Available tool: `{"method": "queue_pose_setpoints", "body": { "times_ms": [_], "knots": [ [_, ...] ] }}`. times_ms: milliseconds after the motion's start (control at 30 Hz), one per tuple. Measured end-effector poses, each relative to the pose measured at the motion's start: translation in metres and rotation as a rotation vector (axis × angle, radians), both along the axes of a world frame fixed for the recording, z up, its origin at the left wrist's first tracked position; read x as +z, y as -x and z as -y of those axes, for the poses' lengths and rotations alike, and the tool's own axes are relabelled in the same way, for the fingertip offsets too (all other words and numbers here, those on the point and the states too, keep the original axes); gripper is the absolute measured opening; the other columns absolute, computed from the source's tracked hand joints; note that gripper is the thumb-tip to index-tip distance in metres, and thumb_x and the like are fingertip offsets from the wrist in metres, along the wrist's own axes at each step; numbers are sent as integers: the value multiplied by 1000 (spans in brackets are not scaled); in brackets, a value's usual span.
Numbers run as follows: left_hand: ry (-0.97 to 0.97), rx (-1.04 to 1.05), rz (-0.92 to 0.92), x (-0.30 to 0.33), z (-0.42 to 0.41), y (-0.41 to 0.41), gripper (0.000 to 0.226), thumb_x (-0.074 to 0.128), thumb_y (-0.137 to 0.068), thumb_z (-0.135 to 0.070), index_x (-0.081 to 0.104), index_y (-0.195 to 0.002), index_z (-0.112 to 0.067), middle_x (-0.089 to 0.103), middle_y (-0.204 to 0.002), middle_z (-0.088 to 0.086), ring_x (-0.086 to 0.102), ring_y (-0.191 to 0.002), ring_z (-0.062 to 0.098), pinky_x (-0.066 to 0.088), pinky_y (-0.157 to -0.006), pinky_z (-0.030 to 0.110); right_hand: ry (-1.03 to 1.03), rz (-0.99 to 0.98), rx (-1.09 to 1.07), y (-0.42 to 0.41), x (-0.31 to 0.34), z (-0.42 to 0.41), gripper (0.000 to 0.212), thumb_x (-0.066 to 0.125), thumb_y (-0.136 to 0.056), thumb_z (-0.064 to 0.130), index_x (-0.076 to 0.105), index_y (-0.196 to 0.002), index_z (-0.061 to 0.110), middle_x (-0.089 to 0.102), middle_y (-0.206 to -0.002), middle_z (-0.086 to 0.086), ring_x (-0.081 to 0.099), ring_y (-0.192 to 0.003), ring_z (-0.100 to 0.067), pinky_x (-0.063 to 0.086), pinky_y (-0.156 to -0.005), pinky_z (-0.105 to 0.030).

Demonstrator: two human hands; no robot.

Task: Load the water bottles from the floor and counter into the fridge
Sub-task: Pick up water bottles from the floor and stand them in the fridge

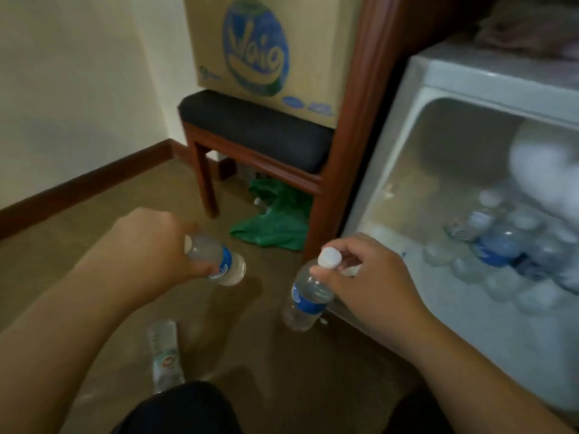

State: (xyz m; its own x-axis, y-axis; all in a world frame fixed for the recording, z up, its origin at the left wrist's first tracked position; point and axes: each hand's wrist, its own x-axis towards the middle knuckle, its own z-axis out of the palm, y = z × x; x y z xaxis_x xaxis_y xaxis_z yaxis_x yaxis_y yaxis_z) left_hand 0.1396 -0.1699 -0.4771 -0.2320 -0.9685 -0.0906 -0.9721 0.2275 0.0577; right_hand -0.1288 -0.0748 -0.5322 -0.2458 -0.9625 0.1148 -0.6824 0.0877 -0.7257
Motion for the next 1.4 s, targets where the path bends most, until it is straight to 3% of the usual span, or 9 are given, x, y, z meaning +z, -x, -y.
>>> {"method": "queue_pose_setpoints", "body": {
  "times_ms": [100, 233, 400, 600, 767, 867, 1067, 1267, 1400],
  "knots": [
    [84, -123, -11, 17, -7, 45, 52, 72, -66, -72, 67, -109, -44, 57, -73, -14, 52, -65, 2, 43, -52, 21, 78, 18, -155, 41, 13, -21, 20, 80, -84, 40, 68, -100, 38, 64, -98, 20, 59, -93, 3, 50, -77, -21],
    [45, -265, -101, 30, -20, 96, 41, 78, -65, -70, 48, -77, -44, 52, -69, -14, 48, -62, -1, 32, -49, 15, 174, -62, -317, 89, 11, -30, 21, 77, -86, 40, 70, -106, 35, 62, -100, 19, 58, -95, 4, 41, -76, -13],
    [46, -407, -269, 29, -26, 146, 53, 76, -64, -69, 57, -109, -47, 65, -87, -19, 63, -74, -1, 56, -61, 21, 272, -70, -458, 126, -1, -5, 23, 73, -91, 35, 69, -113, 28, 59, -103, 13, 58, -90, -5, 47, -79, -29],
    [127, -452, -344, 19, -22, 206, 61, 79, -72, -59, 53, -124, -40, 67, -114, -10, 68, -94, 10, 62, -74, 31, 268, -342, -421, 157, -8, 49, 23, 68, -94, 24, 68, -114, 12, 62, -115, -5, 61, -98, -24, 45, -78, -32],
    [141, -471, -304, 9, -7, 240, 57, 79, -77, -56, 54, -123, -33, 66, -112, 0, 67, -94, 21, 61, -77, 38, 86, -534, -398, 179, 2, 79, 29, 65, -96, 25, 63, -120, 9, 58, -127, -11, 58, -115, -33, 47, -89, -36],
    [155, -518, -303, 7, -1, 254, 54, 80, -79, -53, 56, -119, -27, 66, -102, 1, 65, -87, 21, 60, -75, 38, -15, -662, -366, 192, 7, 86, 35, 61, -99, 26, 60, -130, 8, 58, -132, -14, 51, -126, -32, 34, -107, -35],
    [141, -572, -264, -3, 9, 282, 48, 82, -82, -39, 54, -116, -20, 63, -95, 4, 63, -85, 23, 60, -74, 40, -97, -747, -373, 221, -4, 100, 34, 56, -101, 32, 62, -127, 11, 63, -128, -12, 55, -125, -29, 19, -119, -37],
    [140, -587, -210, -8, 21, 317, 49, 84, -80, -30, 51, -114, -17, 63, -92, 8, 64, -83, 29, 59, -73, 43, -20, -796, -404, 231, -8, 96, 25, 60, -94, 26, 66, -116, 14, 62, -119, -9, 55, -115, -31, 41, -97, -40],
    [179, -602, -194, -5, 28, 341, 34, 78, -84, -17, 55, -109, -13, 61, -96, 13, 64, -88, 35, 49, -66, 38, 434, -824, -395, 214, -26, 64, 28, 66, -80, 14, 69, -107, 7, 61, -115, -14, 53, -103, -35, 44, -89, -42]
  ]
}}
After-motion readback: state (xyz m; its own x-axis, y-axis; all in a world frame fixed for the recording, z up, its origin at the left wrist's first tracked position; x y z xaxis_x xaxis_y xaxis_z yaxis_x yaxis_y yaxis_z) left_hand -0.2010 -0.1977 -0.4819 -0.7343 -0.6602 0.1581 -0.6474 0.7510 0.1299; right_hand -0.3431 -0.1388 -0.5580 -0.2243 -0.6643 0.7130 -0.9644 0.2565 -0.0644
